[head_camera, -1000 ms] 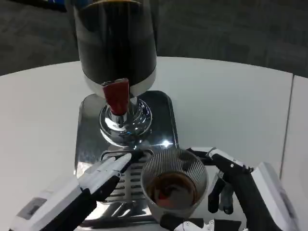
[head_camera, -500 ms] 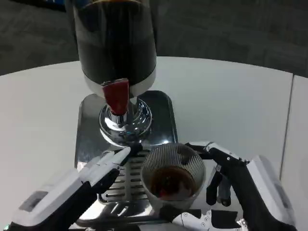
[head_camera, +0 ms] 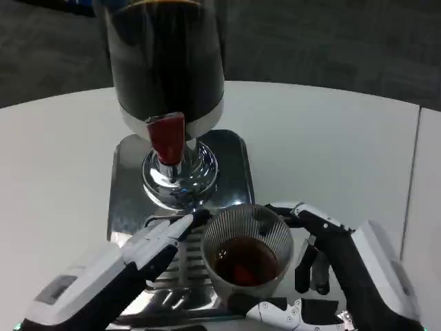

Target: Grasp the cup under the faucet to collect the drink, then remove the cup.

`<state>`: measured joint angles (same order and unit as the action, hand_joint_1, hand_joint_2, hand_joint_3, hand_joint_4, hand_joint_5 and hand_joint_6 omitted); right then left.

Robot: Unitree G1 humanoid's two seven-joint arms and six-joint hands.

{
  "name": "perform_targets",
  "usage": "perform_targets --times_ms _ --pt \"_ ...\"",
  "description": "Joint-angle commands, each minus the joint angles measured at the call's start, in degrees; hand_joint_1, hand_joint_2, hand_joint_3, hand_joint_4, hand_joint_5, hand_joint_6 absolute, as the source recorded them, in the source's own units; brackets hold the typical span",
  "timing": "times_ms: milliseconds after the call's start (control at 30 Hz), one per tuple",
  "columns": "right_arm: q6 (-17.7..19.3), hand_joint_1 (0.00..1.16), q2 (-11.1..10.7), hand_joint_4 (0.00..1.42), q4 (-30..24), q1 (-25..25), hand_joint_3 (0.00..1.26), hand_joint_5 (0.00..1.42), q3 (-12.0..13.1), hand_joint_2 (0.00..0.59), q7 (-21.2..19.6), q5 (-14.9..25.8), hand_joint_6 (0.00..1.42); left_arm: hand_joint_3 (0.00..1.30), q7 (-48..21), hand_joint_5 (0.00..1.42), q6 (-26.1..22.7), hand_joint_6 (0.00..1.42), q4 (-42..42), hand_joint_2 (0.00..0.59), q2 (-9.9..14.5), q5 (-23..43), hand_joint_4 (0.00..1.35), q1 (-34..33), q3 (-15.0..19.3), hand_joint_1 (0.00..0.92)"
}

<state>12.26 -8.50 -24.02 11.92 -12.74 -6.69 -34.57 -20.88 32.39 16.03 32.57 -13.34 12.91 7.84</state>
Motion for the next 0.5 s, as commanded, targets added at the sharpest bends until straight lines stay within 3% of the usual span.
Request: perform_targets --times_ms 33,500 --pt "0.50 1.09 0.50 0.91 -0.64 -0.89 0.84 1.11 0.06 0.231 -0.12 0.77 1.27 0.00 0.81 0.00 -0.40 0.00 -0.71 0.114 -0.45 -0.81 0.00 -0.42 -0.57 0.000" --pt "0.23 1.08 0.63 0.91 0.17 -1.90 0.84 1.11 -0.02 0.230 0.27 0.84 1.27 0.00 0.87 0.00 -0.26 0.00 -2.02 0.114 -0.60 -1.21 0.00 -1.62 -0.70 0.000"
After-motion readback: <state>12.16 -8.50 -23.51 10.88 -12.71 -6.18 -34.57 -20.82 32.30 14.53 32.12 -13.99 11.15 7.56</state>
